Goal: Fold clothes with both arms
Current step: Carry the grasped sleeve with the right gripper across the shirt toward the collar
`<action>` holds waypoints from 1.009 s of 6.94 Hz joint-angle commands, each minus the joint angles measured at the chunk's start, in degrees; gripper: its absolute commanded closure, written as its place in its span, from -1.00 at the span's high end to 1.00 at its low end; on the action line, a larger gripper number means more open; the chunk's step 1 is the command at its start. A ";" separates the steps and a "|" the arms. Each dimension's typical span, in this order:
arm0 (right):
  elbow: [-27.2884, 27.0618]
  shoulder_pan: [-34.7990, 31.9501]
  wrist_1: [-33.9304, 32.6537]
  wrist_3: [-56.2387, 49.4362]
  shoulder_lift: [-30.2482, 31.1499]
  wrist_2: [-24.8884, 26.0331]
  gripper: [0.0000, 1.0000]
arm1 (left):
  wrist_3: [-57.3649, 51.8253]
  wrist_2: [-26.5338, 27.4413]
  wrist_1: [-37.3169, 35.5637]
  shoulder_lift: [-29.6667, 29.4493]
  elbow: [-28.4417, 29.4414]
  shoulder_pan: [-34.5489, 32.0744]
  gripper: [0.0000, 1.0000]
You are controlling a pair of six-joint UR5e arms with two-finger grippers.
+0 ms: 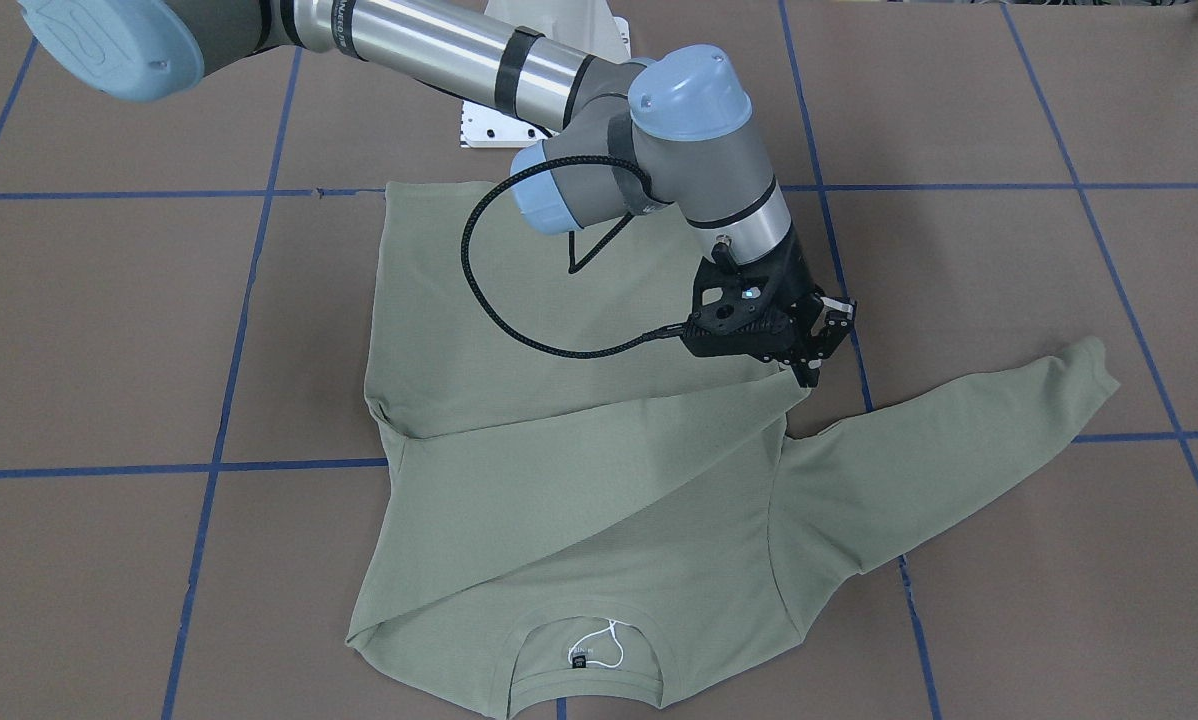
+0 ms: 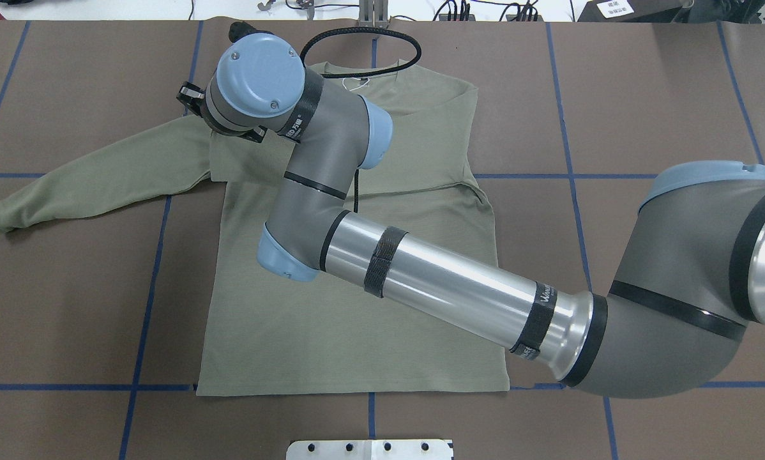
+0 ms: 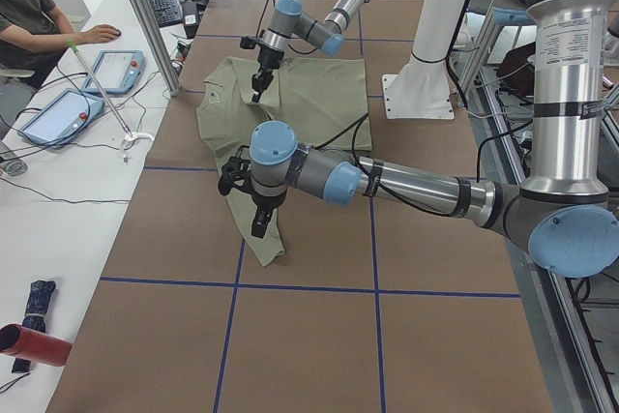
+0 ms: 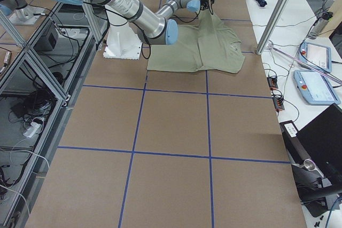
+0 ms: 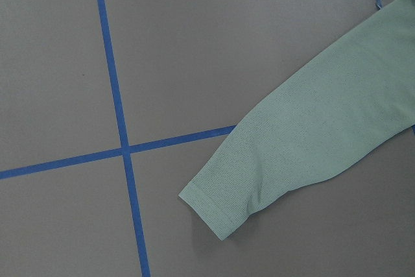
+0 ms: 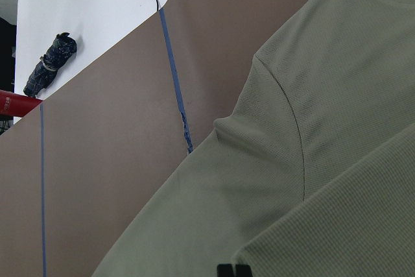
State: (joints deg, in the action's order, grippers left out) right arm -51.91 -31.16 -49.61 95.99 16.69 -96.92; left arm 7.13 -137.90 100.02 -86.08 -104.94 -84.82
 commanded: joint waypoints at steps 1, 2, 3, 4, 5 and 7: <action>4.06 0.05 0.13 0.07 -2.78 1.98 -0.04 | -0.01 0.00 0.00 0.03 0.00 0.00 1.00; 8.01 0.05 0.13 0.07 -5.76 2.86 0.38 | -0.01 0.00 0.09 0.03 0.00 0.00 1.00; 8.75 0.31 0.13 0.07 -6.57 3.83 0.78 | 0.16 -0.26 0.00 -0.06 0.00 0.00 1.00; 8.84 0.48 0.04 0.24 -7.02 4.54 0.90 | 0.69 -2.01 0.17 -0.14 1.22 0.26 1.00; 8.76 0.40 -0.57 1.73 -7.37 4.63 0.96 | 0.52 -2.11 0.35 -0.75 1.93 0.53 1.00; -3.38 -1.78 -15.34 5.52 -2.41 4.28 0.98 | 0.52 -1.85 8.30 -1.19 8.64 1.05 1.00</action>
State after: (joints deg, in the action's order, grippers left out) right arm -47.73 -31.48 -56.24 100.31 10.96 -92.41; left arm 7.61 -139.75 103.74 -86.88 -101.21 -84.12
